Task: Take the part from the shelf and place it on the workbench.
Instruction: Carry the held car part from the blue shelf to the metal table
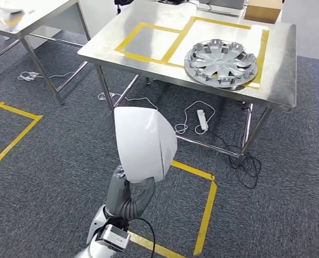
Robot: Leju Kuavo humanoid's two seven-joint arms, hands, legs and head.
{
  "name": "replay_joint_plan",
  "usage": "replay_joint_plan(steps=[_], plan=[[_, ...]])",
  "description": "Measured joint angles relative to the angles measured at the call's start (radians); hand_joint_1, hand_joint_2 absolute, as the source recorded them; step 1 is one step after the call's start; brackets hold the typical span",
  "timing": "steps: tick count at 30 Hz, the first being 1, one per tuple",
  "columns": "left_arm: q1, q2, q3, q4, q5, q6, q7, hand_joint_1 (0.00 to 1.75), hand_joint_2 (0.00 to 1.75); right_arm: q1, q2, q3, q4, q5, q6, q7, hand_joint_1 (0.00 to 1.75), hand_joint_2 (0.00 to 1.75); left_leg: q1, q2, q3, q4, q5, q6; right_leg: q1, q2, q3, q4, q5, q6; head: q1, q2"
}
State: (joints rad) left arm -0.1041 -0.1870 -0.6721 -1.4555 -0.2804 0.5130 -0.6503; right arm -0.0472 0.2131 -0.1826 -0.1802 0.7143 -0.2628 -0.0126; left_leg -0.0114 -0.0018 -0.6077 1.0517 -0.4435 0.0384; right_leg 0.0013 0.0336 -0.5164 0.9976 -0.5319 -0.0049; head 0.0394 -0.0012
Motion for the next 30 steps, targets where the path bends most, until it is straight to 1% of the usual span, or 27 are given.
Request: replay_joint_plan(steps=[3, 4, 5, 6, 7, 9, 10, 11, 12, 13, 14, 15, 16, 17, 18, 19, 20, 21, 22, 23, 24, 25, 26, 27, 28, 29, 30], plan=[[0.001, -0.001, 0.000, -0.001, 0.000, -0.001, -0.002, 1.75, 1.75, -0.001, 0.001, -0.001, 0.000, 0.000, 0.000, -0.002, 0.00, 0.00, -0.004, -0.006, 0.029, -0.053, -0.020, 0.010, -0.003, -0.001, 0.016, 0.004, 0.009, 0.022, -0.001, 0.000], [0.001, -0.002, 0.000, -0.001, 0.000, -0.001, -0.002, 1.75, 1.75, -0.001, 0.001, -0.001, 0.000, 0.000, 0.000, -0.002, 0.00, 0.00, -0.002, -0.006, 0.046, -0.066, -0.022, 0.013, -0.004, -0.004, 0.020, 0.017, 0.015, 0.027, 0.000, 0.000], [0.001, -0.003, 0.000, -0.002, 0.000, -0.001, -0.003, 1.75, 1.75, -0.002, 0.001, -0.001, 0.000, 0.001, 0.000, -0.002, 0.00, 0.00, 0.000, -0.005, 0.066, -0.077, -0.026, 0.016, -0.004, -0.009, 0.010, 0.041, 0.018, 0.032, 0.002, 0.000], [0.001, -0.003, 0.001, -0.002, 0.000, -0.001, -0.004, 1.75, 1.75, -0.003, 0.001, -0.001, -0.001, 0.001, 0.000, -0.003, 0.00, 0.00, 0.002, -0.003, 0.086, -0.086, -0.030, 0.017, -0.004, -0.014, -0.011, 0.083, 0.016, 0.036, 0.004, 0.000], [0.001, -0.004, 0.001, -0.002, 0.000, -0.001, -0.004, 1.75, 1.75, -0.004, 0.001, -0.001, -0.001, 0.001, 0.000, -0.003, 0.00, 0.00, 0.003, -0.001, 0.101, -0.092, -0.038, 0.017, -0.005, -0.019, -0.048, 0.140, 0.007, 0.039, 0.007, 0.000], [0.000, -0.004, 0.001, -0.002, 0.000, -0.001, -0.005, 1.75, 1.75, -0.003, 0.001, -0.002, -0.001, 0.001, 0.000, -0.002, 0.00, 0.00, 0.005, 0.002, 0.125, -0.095, -0.059, 0.015, -0.007, -0.023, -0.140, 0.247, -0.040, 0.046, 0.009, 0.000], [0.000, -0.004, 0.001, -0.002, 0.000, -0.001, -0.005, 1.75, 1.75, 0.000, 0.001, -0.002, -0.001, 0.001, -0.001, -0.002, 0.00, 0.00, 0.006, 0.002, 0.140, -0.095, -0.073, 0.013, -0.008, -0.023, -0.178, 0.272, -0.072, 0.049, 0.009, 0.000], [0.000, -0.004, 0.001, -0.002, 0.000, -0.001, -0.005, 1.75, 1.75, 0.003, 0.000, -0.003, 0.000, 0.001, 0.000, -0.002, 0.00, 0.00, 0.008, 0.001, 0.158, -0.095, -0.088, 0.011, -0.010, -0.024, -0.203, 0.269, -0.095, 0.052, 0.009, 0.000], [0.001, -0.004, 0.001, -0.002, 0.000, -0.001, -0.005, 1.75, 1.75, 0.007, 0.000, -0.003, 0.000, 0.001, 0.000, -0.002, 0.00, 0.00, 0.010, 0.000, 0.179, -0.095, -0.105, 0.008, -0.013, -0.025, -0.217, 0.242, -0.102, 0.055, 0.009, 0.000], [0.001, -0.004, 0.001, -0.002, 0.000, -0.001, -0.005, 1.75, 1.75, 0.011, 0.000, -0.004, 0.000, 0.001, 0.000, -0.002, 0.00, 0.00, 0.012, -0.001, 0.201, -0.095, -0.125, 0.004, -0.017, -0.029, -0.223, 0.195, -0.077, 0.058, 0.009, 0.000], [0.001, -0.003, 0.001, -0.002, 0.000, -0.001, -0.005, 1.75, 1.75, 0.015, 0.001, -0.005, 0.001, 0.001, 0.000, -0.002, 0.00, 0.00, 0.011, 0.000, 0.223, -0.094, -0.147, -0.002, -0.021, -0.039, -0.225, 0.136, -0.002, 0.060, 0.010, 0.000], [0.003, -0.002, 0.002, -0.001, 0.001, -0.001, -0.005, 1.75, 1.75, 0.017, 0.001, -0.005, 0.002, 0.001, 0.000, -0.002, 0.00, 0.00, 0.011, 0.000, 0.242, -0.094, -0.168, -0.007, -0.022, -0.050, -0.224, 0.091, 0.064, 0.057, 0.010, 0.000], [0.003, -0.001, 0.003, -0.001, 0.001, -0.001, -0.005, 1.75, 1.75, 0.018, 0.001, -0.006, 0.002, 0.001, 0.000, -0.002, 0.00, 0.00, 0.012, 0.000, 0.259, -0.097, -0.188, -0.015, -0.019, -0.057, -0.220, 0.062, 0.120, 0.050, 0.008, 0.000], [0.004, -0.001, 0.003, -0.001, 0.001, -0.001, -0.005, 1.75, 1.75, 0.017, 0.001, -0.007, 0.002, 0.001, 0.000, -0.001, 0.00, 0.00, 0.013, 0.001, 0.274, -0.099, -0.201, -0.023, -0.015, -0.060, -0.214, 0.049, 0.152, 0.040, 0.006, 0.000], [0.004, -0.002, 0.004, -0.002, 0.001, -0.001, -0.006, 1.75, 1.75, 0.014, 0.000, -0.007, 0.001, 0.002, 0.000, -0.001, 0.00, 0.00, 0.017, 0.001, 0.281, -0.092, -0.199, -0.030, -0.010, -0.057, -0.203, 0.054, 0.134, 0.028, 0.006, 0.000], [0.003, -0.003, 0.004, -0.003, 0.001, -0.002, -0.006, 1.75, 1.75, 0.011, 0.000, -0.008, 0.000, 0.003, 0.000, -0.001, 0.00, 0.00, 0.020, 0.001, 0.274, -0.061, -0.185, -0.037, -0.008, -0.050, -0.189, 0.054, 0.123, 0.019, 0.005, 0.000], [0.002, -0.003, 0.004, -0.004, 0.001, -0.002, -0.006, 1.75, 1.75, 0.008, 0.000, -0.009, -0.001, 0.004, 0.001, -0.002, 0.00, 0.00, 0.022, 0.001, 0.249, -0.001, -0.157, -0.041, -0.009, -0.046, -0.173, 0.052, 0.108, 0.012, 0.005, 0.000], [0.001, -0.003, 0.004, -0.005, 0.000, -0.002, -0.007, 1.75, 1.75, 0.006, 0.000, -0.009, -0.002, 0.005, 0.002, -0.002, 0.00, 0.00, 0.023, 0.001, 0.203, 0.078, -0.130, -0.044, -0.010, -0.044, -0.153, 0.050, 0.092, 0.006, 0.004, 0.000], [0.001, -0.003, 0.004, -0.005, 0.001, -0.002, -0.007, 1.75, 1.75, 0.004, 0.000, -0.010, -0.002, 0.005, 0.004, -0.002, 0.00, 0.00, 0.023, 0.001, 0.148, 0.159, -0.122, -0.047, -0.012, -0.040, -0.129, 0.047, 0.075, 0.002, 0.002, 0.000], [0.002, -0.003, 0.004, -0.005, 0.002, -0.002, -0.007, 1.75, 1.75, 0.004, 0.000, -0.010, -0.002, 0.006, 0.006, -0.002, 0.00, 0.00, 0.023, 0.001, 0.093, 0.224, -0.139, -0.048, -0.012, -0.038, -0.105, 0.043, 0.057, -0.002, 0.001, 0.000], [0.002, -0.003, 0.005, -0.005, 0.003, -0.002, -0.007, 1.75, 1.75, 0.004, 0.000, -0.010, -0.002, 0.006, 0.007, -0.002, 0.00, 0.00, 0.022, 0.001, 0.043, 0.260, -0.181, -0.048, -0.012, -0.035, -0.079, 0.040, 0.041, -0.004, 0.000, 0.000], [0.002, -0.003, 0.005, -0.005, 0.004, -0.003, -0.007, 1.75, 1.75, 0.005, 0.000, -0.010, -0.002, 0.007, 0.009, -0.002, 0.00, 0.00, 0.022, 0.001, 0.001, 0.273, -0.236, -0.046, -0.012, -0.030, -0.052, 0.036, 0.024, -0.005, 0.000, 0.000], [0.002, -0.003, 0.005, -0.005, 0.005, -0.003, -0.007, 1.75, 1.75, 0.006, 0.000, -0.010, -0.002, 0.007, 0.010, -0.002, 0.00, 0.00, 0.020, 0.001, -0.034, 0.265, -0.284, -0.043, -0.012, -0.025, -0.024, 0.033, 0.008, -0.005, 0.000, 0.000], [0.002, -0.002, 0.005, -0.005, 0.005, -0.004, -0.007, 1.75, 1.75, 0.007, 0.000, -0.010, -0.002, 0.008, 0.011, -0.002, 0.00, 0.00, 0.018, 0.001, -0.061, 0.241, -0.309, -0.039, -0.012, -0.020, 0.003, 0.029, -0.009, -0.003, 0.000, 0.000], [0.002, -0.002, 0.005, -0.005, 0.006, -0.004, -0.007, 1.75, 1.75, 0.008, 0.000, -0.010, -0.002, 0.008, 0.011, -0.002, 0.00, 0.00, 0.014, 0.001, -0.081, 0.200, -0.293, -0.033, -0.012, -0.015, 0.031, 0.025, -0.027, -0.002, 0.000, 0.000], [0.003, 0.000, 0.005, -0.005, 0.006, -0.004, -0.007, 1.75, 1.75, 0.011, 0.000, -0.010, -0.001, 0.008, 0.012, -0.002, 0.00, 0.00, 0.009, 0.000, -0.094, 0.144, -0.214, -0.023, -0.012, -0.012, 0.051, 0.020, -0.045, 0.000, -0.001, 0.000], [0.005, 0.001, 0.005, -0.004, 0.007, -0.005, -0.007, 1.75, 1.75, 0.013, 0.001, -0.010, 0.001, 0.009, 0.012, -0.002, 0.00, 0.00, 0.002, -0.002, -0.104, 0.087, -0.107, -0.016, -0.011, -0.007, 0.071, 0.019, -0.061, 0.004, -0.003, 0.000]])
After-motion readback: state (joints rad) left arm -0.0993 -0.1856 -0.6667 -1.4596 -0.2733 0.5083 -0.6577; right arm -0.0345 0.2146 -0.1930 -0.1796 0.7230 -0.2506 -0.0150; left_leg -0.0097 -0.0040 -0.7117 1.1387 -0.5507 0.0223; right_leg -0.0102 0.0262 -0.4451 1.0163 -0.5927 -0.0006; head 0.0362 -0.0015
